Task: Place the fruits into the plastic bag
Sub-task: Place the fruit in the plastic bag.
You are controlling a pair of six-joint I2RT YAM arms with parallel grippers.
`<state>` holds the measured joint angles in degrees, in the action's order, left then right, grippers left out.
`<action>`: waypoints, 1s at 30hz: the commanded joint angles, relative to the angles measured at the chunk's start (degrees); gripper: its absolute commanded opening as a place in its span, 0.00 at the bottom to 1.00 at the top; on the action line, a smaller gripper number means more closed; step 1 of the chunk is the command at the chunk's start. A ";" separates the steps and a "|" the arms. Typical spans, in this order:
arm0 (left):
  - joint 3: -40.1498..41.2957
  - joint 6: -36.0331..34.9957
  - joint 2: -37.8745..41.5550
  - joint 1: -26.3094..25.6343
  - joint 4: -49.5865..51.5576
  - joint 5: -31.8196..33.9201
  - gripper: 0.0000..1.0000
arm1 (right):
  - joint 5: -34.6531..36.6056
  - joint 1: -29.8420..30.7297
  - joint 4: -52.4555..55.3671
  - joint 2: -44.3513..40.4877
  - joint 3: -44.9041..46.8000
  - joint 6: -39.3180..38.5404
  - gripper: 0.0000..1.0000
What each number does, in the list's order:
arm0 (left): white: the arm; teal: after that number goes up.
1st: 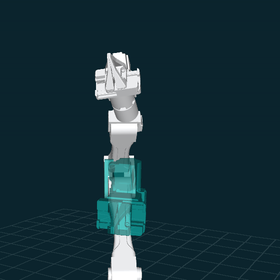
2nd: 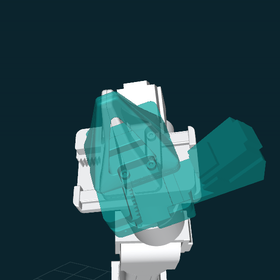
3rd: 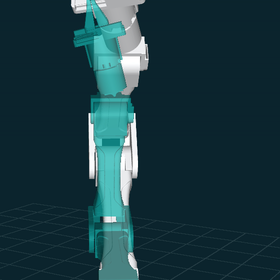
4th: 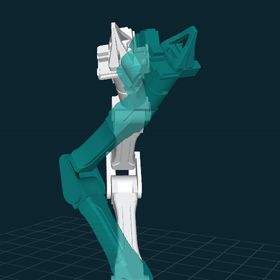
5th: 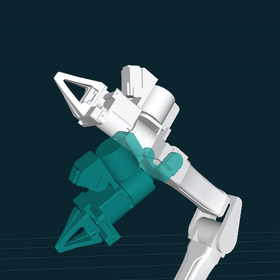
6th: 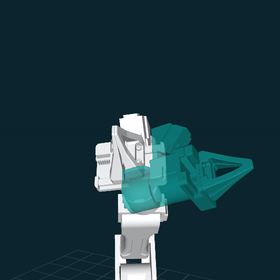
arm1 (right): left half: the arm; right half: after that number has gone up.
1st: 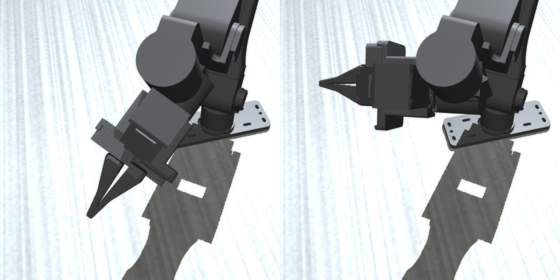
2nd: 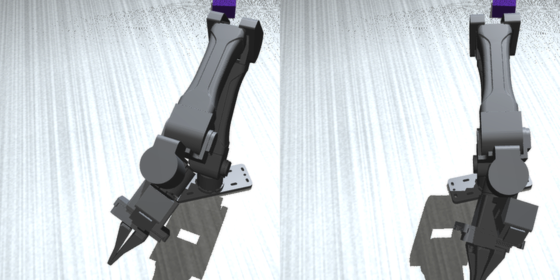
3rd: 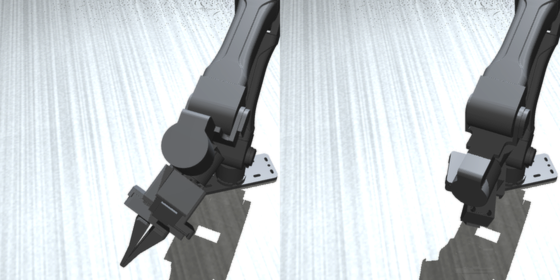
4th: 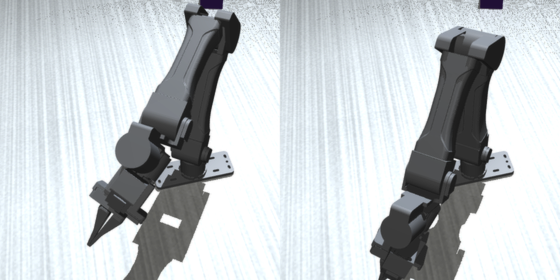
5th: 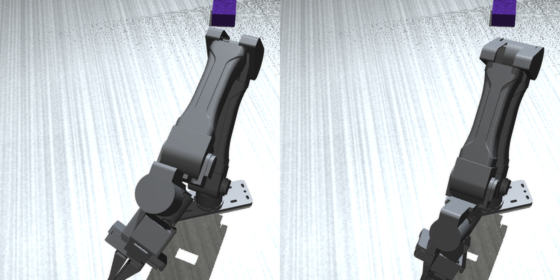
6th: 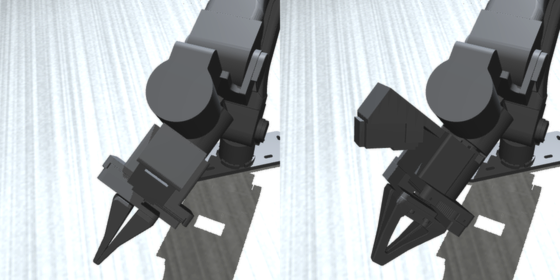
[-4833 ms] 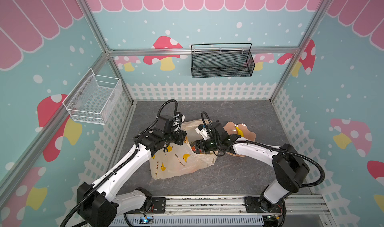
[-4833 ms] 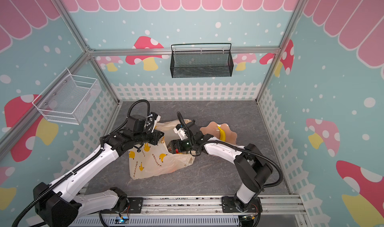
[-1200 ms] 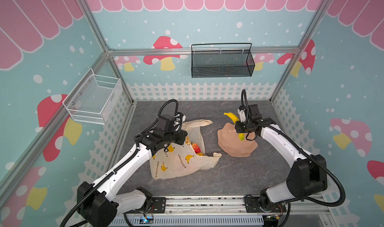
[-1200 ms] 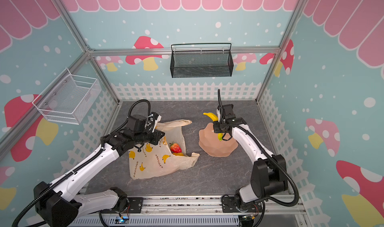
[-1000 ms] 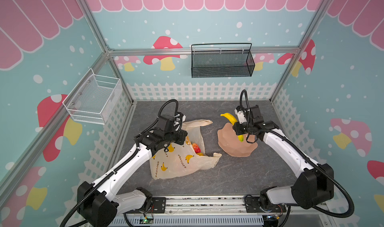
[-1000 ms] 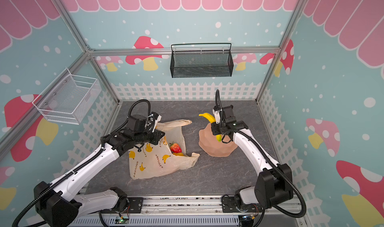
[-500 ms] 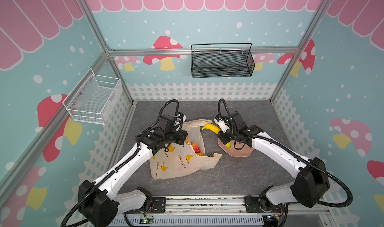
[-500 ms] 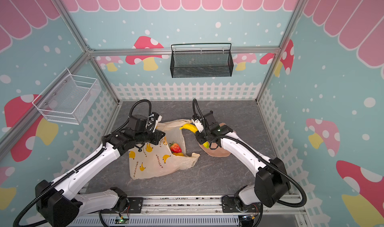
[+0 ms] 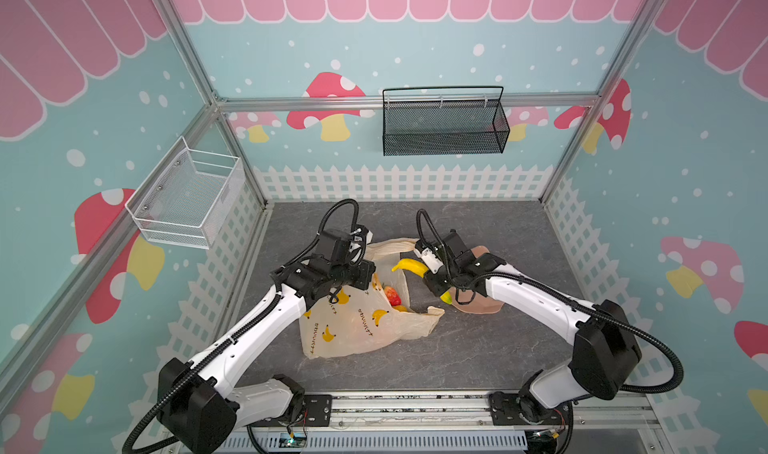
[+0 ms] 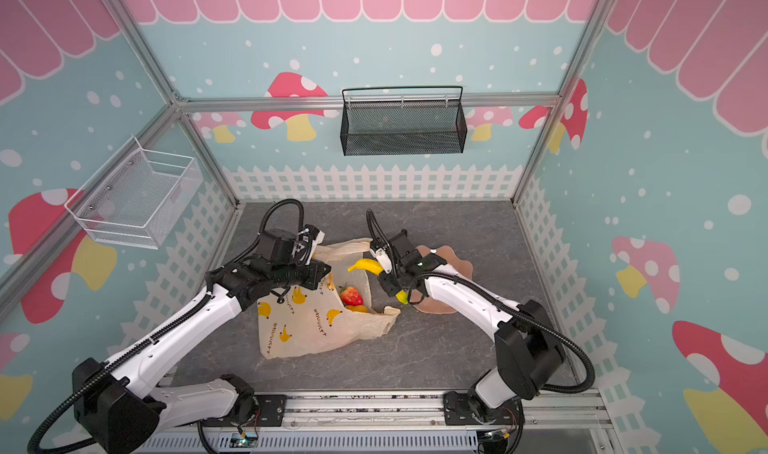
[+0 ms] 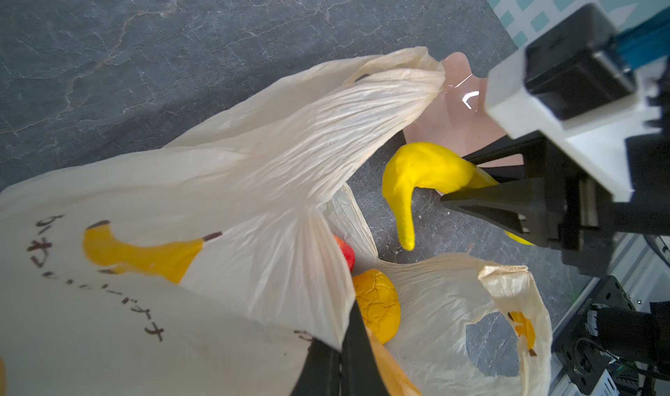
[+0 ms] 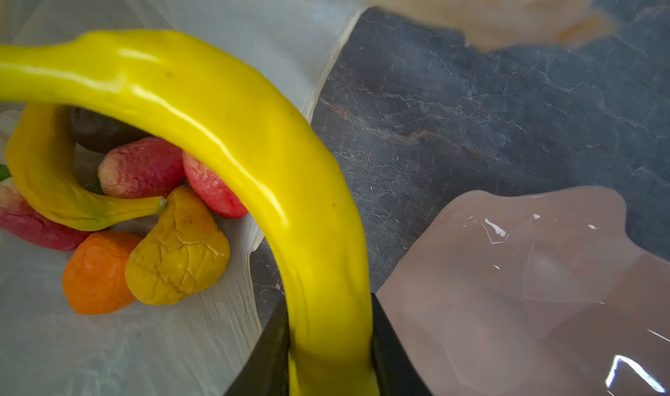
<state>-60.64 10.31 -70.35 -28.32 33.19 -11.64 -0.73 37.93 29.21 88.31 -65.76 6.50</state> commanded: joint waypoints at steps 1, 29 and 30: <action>-2.11 0.24 -0.57 -0.34 0.03 -1.01 0.00 | 0.70 0.21 0.58 2.02 -1.80 0.29 0.16; -3.98 1.12 -2.05 -0.60 -0.47 0.00 0.00 | -4.09 6.08 -5.11 7.28 -3.13 6.01 0.14; -4.10 1.21 -2.14 -0.60 -0.47 0.03 0.00 | -4.17 6.23 -5.53 6.76 -2.37 6.24 0.14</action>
<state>-62.96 10.59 -72.01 -28.64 33.17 -12.16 -4.60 43.42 25.17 97.73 -69.76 11.42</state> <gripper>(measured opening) 0.048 0.288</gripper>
